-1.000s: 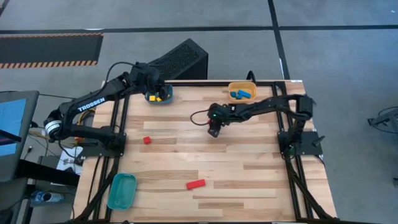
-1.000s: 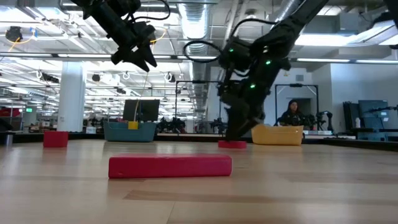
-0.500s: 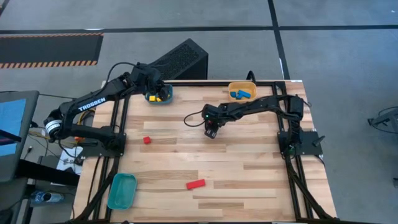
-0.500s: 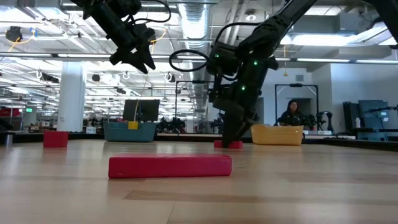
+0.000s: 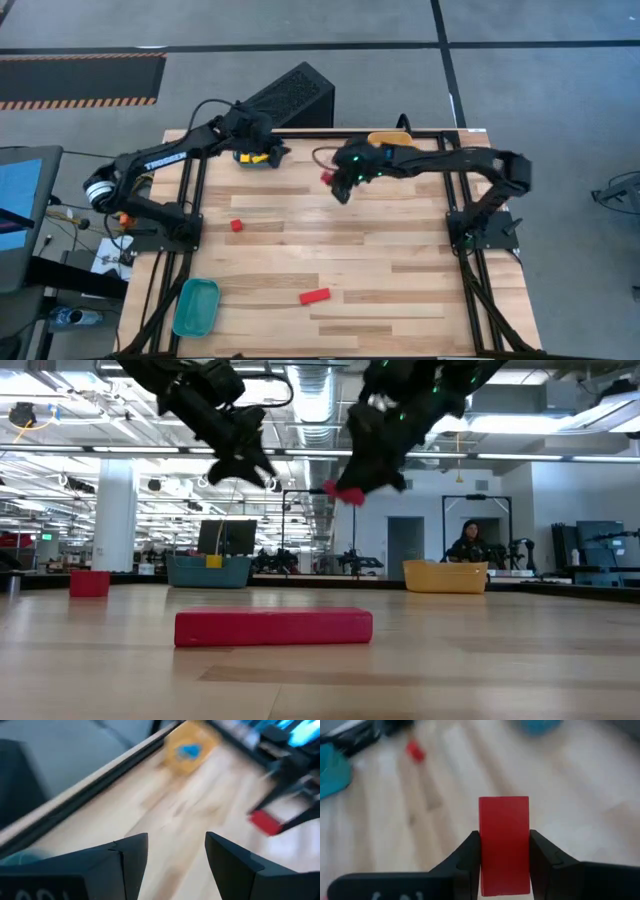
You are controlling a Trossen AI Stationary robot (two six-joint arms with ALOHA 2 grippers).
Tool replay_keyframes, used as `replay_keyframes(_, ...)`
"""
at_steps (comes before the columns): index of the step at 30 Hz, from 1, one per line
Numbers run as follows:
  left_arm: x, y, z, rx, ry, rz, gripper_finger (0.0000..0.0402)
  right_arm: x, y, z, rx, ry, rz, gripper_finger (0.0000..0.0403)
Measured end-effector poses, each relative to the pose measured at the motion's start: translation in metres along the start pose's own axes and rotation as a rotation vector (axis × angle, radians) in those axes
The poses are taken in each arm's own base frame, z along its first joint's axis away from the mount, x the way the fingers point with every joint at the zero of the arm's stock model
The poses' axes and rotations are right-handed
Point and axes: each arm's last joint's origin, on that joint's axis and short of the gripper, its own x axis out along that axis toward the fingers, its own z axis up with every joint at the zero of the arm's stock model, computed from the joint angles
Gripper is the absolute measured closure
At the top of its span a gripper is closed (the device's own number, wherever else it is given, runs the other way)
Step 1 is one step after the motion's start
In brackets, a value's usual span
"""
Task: Sort & place blocks by color
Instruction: Put the top red block into the blue bin
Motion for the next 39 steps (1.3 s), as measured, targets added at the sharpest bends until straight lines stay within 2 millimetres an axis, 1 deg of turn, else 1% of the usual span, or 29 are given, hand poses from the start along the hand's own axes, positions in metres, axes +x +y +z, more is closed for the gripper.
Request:
replay_keyframes(3,0.011,-0.006,0.005,-0.067,-0.039,-0.116,0.0217,-0.026,0.006,0.014,-0.099,-0.141,-0.089,0.0287)
replay_keyframes(5,0.014,-0.013,0.012,-0.081,-0.108,-0.184,0.0217,-0.039,0.011,0.018,-0.178,-0.188,-0.153,0.0287)
replay_keyframes(9,0.012,-0.027,0.024,-0.113,-0.215,-0.292,0.0217,-0.047,0.020,0.016,-0.352,-0.206,-0.307,0.0287)
replay_keyframes(11,0.010,-0.032,0.028,-0.121,-0.263,-0.330,0.0217,-0.050,0.027,0.017,-0.397,-0.238,-0.379,0.0286)
replay_keyframes(13,0.009,-0.039,0.031,-0.113,-0.301,-0.372,0.0217,-0.051,0.033,0.018,-0.425,-0.260,-0.414,0.0284)
replay_keyframes(15,0.009,-0.045,0.032,-0.092,-0.323,-0.398,0.0217,-0.049,0.039,0.018,-0.451,-0.283,-0.407,0.0284)
replay_keyframes(19,0.012,-0.054,0.028,-0.071,-0.303,-0.401,0.0217,-0.051,0.048,0.020,-0.492,-0.330,-0.413,0.0284)
replay_keyframes(22,0.014,-0.059,0.025,-0.078,-0.290,-0.395,0.0217,-0.052,0.051,0.020,-0.529,-0.332,-0.458,0.0284)
replay_keyframes(28,0.015,-0.069,0.021,-0.085,-0.290,-0.374,0.0223,-0.052,0.054,0.019,-0.657,-0.310,-0.492,0.0284)
replay_keyframes(33,0.015,-0.076,0.019,-0.087,-0.279,-0.392,0.0235,-0.046,0.053,0.018,-0.664,-0.293,-0.494,0.0283)
replay_keyframes(39,0.016,-0.077,0.018,-0.095,-0.302,-0.343,0.0241,-0.047,0.056,0.018,-0.697,-0.303,-0.485,0.0283)
